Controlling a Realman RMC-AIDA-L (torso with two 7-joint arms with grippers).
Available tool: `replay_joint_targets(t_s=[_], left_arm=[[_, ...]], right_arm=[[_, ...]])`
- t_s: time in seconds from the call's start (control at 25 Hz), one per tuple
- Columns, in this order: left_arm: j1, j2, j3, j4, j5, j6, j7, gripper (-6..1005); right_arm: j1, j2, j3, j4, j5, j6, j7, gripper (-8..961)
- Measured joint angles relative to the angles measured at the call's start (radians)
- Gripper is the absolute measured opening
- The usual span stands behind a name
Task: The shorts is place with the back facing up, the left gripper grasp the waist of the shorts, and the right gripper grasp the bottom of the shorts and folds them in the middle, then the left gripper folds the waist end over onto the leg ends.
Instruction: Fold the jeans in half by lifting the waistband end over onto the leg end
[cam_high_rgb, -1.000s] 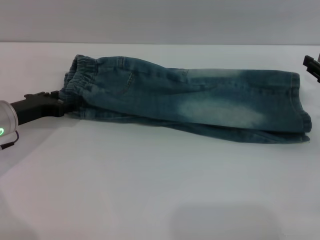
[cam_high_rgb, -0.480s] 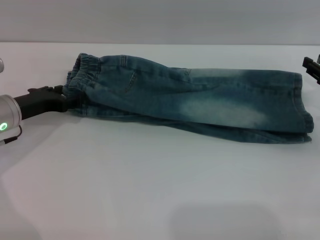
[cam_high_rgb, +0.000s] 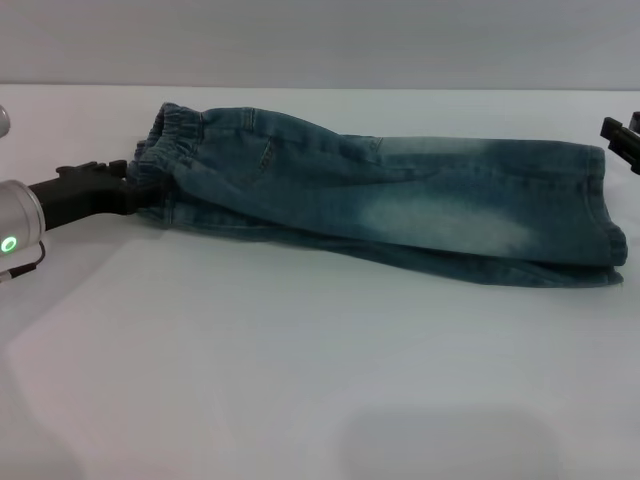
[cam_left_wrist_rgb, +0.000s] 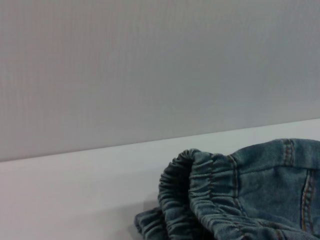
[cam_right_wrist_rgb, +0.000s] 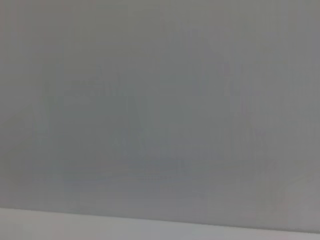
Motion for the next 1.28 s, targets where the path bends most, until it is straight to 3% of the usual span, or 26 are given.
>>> replay_joint_targets(t_s=[1.28], left_arm=[[-0.017, -0.001, 0.037, -0.034, -0.002, -0.05, -0.005, 692]], right_arm=[[-0.018, -0.005, 0.001, -0.006, 0.056, -0.03, -0.003, 400]])
